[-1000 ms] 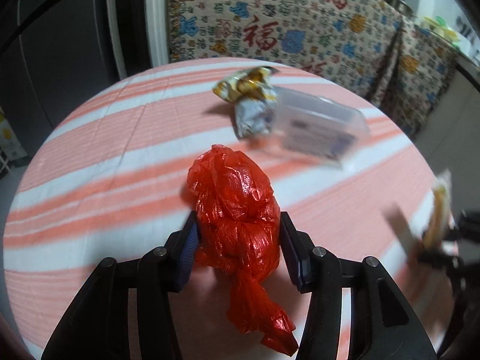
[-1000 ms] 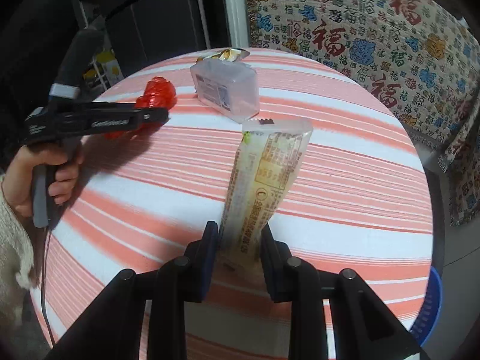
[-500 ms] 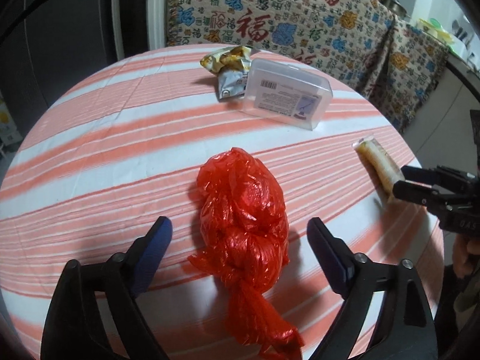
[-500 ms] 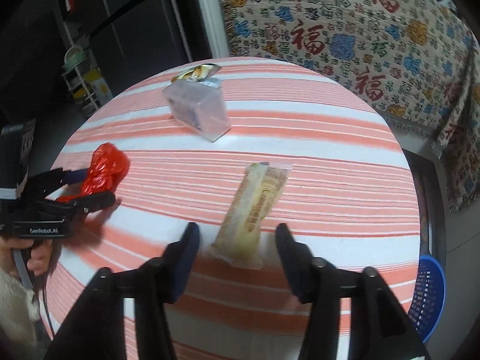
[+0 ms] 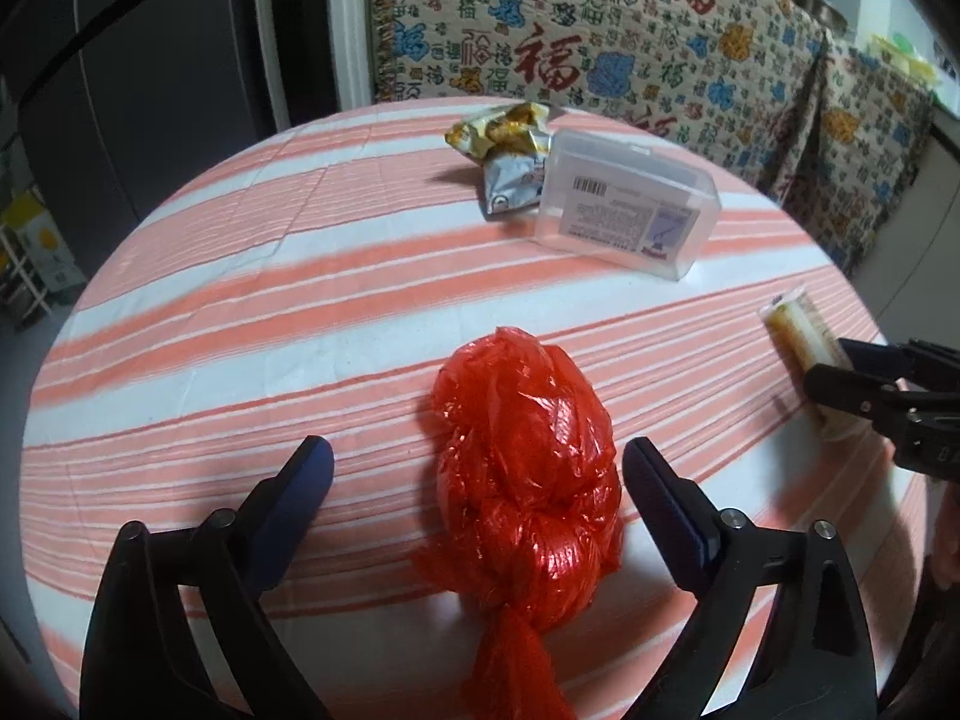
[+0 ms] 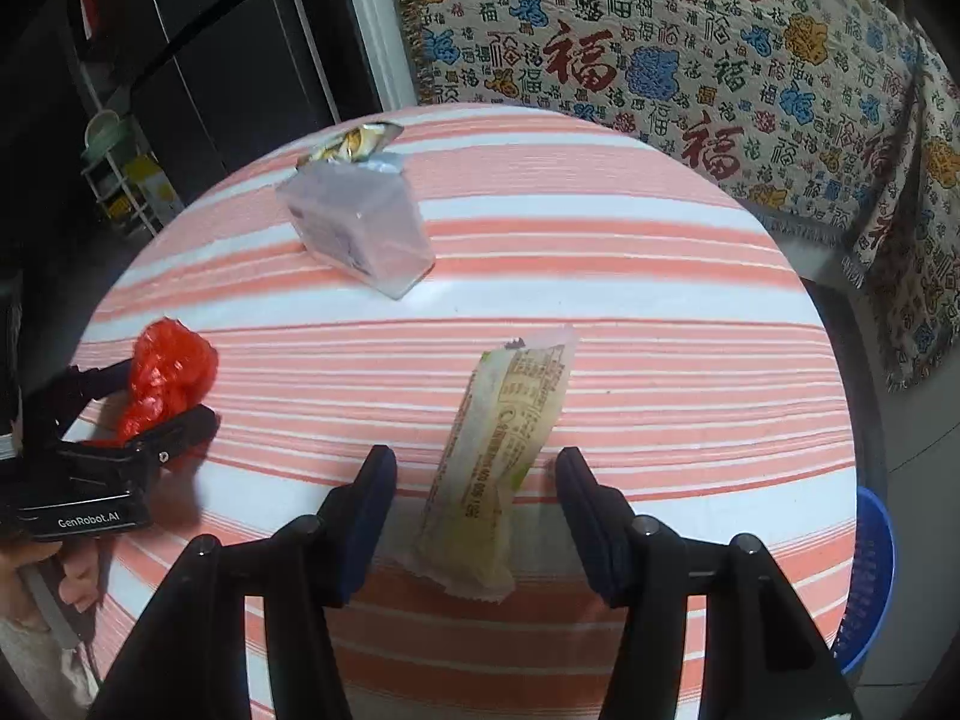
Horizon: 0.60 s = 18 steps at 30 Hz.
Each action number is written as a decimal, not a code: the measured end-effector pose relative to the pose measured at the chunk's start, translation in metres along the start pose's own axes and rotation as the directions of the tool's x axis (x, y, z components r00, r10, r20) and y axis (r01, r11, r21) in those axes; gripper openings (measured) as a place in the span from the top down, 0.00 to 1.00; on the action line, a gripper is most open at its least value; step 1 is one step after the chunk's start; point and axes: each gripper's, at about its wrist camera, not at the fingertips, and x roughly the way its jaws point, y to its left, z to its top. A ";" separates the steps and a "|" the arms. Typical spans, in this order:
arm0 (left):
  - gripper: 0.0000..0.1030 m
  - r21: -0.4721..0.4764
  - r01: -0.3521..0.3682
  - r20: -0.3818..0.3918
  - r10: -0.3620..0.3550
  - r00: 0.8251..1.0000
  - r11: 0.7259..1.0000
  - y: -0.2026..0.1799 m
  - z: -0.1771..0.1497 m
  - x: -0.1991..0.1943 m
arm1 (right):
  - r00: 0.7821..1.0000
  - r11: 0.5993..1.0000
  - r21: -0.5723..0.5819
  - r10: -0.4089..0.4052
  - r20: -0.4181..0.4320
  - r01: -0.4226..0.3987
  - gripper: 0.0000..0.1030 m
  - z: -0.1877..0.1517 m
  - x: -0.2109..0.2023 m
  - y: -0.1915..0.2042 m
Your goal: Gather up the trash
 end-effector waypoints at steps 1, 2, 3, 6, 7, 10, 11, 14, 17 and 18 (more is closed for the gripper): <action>0.13 -0.006 0.011 0.003 -0.011 1.000 1.000 0.000 0.000 -0.002 | 1.000 1.000 -0.007 -0.003 0.001 0.003 0.45 0.001 -0.001 0.000; 0.14 -0.005 0.021 0.004 -0.021 1.000 1.000 0.000 0.002 -0.003 | 1.000 1.000 -0.011 -0.004 -0.004 0.004 0.46 0.002 0.000 0.000; 0.18 0.000 0.024 0.002 -0.024 1.000 1.000 0.000 0.002 -0.003 | 1.000 1.000 -0.019 -0.006 -0.019 0.006 0.50 0.002 0.002 0.001; 0.54 0.033 0.043 -0.022 -0.042 0.999 0.999 -0.006 0.002 -0.002 | 0.999 0.999 -0.044 -0.028 -0.046 0.026 0.79 0.001 0.007 0.005; 0.53 0.038 0.044 -0.024 -0.044 0.999 0.998 -0.007 0.001 -0.003 | 0.999 0.999 -0.043 -0.029 -0.037 0.028 0.80 0.001 0.003 0.005; 0.54 0.044 0.056 -0.007 -0.055 0.998 0.997 -0.013 -0.001 -0.011 | 1.000 0.999 -0.052 -0.018 -0.011 0.018 0.81 -0.003 -0.010 0.006; 0.55 0.041 0.070 0.001 -0.070 0.998 0.997 -0.016 0.000 -0.015 | 1.000 0.999 -0.052 -0.016 -0.003 0.015 0.81 -0.003 -0.014 0.006; 0.55 0.046 0.104 0.031 -0.105 0.994 0.994 -0.026 0.006 -0.030 | 1.000 0.999 -0.051 0.003 0.011 -0.002 0.81 -0.005 -0.028 0.003; 0.55 0.074 0.133 0.056 -0.137 0.989 0.988 -0.044 0.013 -0.045 | 1.000 0.999 -0.036 0.020 0.022 -0.019 0.81 -0.007 -0.041 -0.005; 0.55 0.083 0.143 0.060 -0.148 0.987 0.986 -0.051 0.016 -0.049 | 0.999 0.999 -0.029 0.023 0.026 -0.022 0.81 -0.008 -0.046 -0.009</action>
